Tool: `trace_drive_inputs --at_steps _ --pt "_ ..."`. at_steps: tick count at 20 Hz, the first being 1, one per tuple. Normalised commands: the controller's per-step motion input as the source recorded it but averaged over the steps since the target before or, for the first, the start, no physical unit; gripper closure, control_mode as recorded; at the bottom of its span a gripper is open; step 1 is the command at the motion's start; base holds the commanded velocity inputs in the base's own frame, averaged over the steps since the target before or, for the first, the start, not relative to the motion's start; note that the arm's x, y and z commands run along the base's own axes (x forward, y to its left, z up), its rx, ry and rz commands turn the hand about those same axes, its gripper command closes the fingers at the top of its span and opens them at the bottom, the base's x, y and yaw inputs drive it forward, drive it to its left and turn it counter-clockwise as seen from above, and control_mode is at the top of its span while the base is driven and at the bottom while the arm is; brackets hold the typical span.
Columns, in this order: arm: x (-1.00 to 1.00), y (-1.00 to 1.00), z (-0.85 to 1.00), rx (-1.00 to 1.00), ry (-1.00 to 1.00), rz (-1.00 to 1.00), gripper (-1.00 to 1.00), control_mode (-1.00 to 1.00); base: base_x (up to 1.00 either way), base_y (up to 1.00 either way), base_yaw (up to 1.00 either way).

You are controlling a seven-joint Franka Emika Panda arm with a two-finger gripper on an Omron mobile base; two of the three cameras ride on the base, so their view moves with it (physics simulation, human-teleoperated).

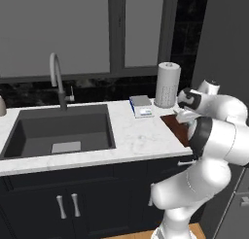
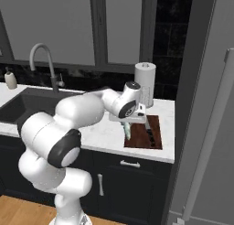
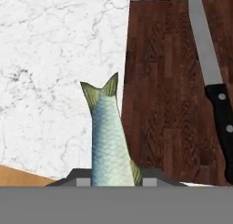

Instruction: Pick up the knife from the drawer and place it on the cutting board. Then place the meat from the plate to the cutting board.

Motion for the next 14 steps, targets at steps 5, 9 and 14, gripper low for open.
trace_drive_inputs --at_steps 5,9,14 --pt "0.64 -0.03 -0.48 0.0 0.0 0.0 1.0 -1.0 0.0 0.0 0.0" --pt "0.56 -0.14 -0.39 -0.01 0.0 0.0 1.0 -1.0 0.0 0.0 0.0" --pt "0.24 -0.29 -0.3 -0.01 0.0 0.05 1.0 -1.0 0.0 0.0 0.0"
